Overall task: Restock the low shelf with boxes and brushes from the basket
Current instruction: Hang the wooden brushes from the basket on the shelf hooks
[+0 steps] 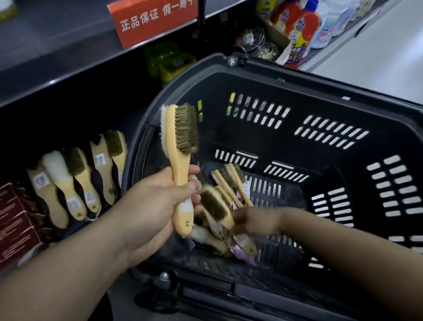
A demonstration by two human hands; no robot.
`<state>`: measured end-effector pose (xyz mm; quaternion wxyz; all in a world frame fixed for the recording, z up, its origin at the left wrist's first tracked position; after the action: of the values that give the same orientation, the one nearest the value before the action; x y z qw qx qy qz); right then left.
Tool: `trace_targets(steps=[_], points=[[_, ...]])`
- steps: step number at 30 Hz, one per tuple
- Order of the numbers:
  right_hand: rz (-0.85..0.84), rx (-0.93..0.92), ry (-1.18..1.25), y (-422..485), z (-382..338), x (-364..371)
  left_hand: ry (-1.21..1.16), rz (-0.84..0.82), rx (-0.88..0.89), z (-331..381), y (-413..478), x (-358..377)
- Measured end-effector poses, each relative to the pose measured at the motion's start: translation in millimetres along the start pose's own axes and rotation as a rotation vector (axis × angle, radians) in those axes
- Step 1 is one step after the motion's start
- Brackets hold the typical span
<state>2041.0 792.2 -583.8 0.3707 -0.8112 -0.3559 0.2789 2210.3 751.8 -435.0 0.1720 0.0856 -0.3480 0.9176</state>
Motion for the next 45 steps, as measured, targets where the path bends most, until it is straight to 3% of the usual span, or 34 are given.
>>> trace_targets(steps=[4, 6, 12, 17, 21, 24, 29, 30, 32, 34, 36, 43, 45], points=[[-0.022, -0.233, 1.045, -55, -57, -20, -0.048, 0.009, 0.009, 1, -1, 2], [0.021, -0.332, 1.17, -76, -81, -25, -0.074, 0.022, 0.019, 3, -1, 4], [0.119, -0.523, 1.228, -100, -130, -14, -0.093, -0.018, 0.05, 2, -4, 17], [0.313, -0.565, 1.002, -92, -142, -15, -0.128, -0.147, 0.076, 6, -6, 19], [0.476, -0.542, 0.704, -92, -146, -31, 0.038, -0.158, 0.126, 7, -4, 16], [0.485, -0.538, 0.576, -86, -146, -41, 0.05, -0.131, 0.142, 11, -1, 12], [0.353, -0.468, 0.957, -47, -112, -59, 0.155, -0.009, 0.219, 22, 3, -1], [0.401, -0.37, 0.861, -33, -97, -60, 0.162, 0.014, 0.231, 23, 4, -3], [0.417, -0.121, 0.373, -2, -67, -53, 0.169, 0.05, 0.241, 24, 5, -5], [0.267, 0.092, -0.165, 30, -41, -31, 0.148, 0.065, 0.229, 23, 5, -7], [0.196, 0.173, -0.407, 52, -28, -8, 0.128, 0.059, 0.218, 22, 6, -7], [0.377, 0.208, -0.323, 65, -23, -10, 0.1, 0.016, 0.197, 20, 9, -7], [0.43, 0.139, -0.109, 43, -30, -29, 0.076, 0.01, 0.179, 20, 9, -7]])
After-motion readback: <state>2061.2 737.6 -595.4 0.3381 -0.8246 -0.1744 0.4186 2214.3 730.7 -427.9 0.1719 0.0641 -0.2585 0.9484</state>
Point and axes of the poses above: each hand's wrist, its own y-axis towards the middle knuckle, its own x-axis out of the palm, z = x × y, the point moved 6 cm from there along y, towards the middle knuckle, and after that the axes turned 4 degrees about y, right-handed, at the moved point
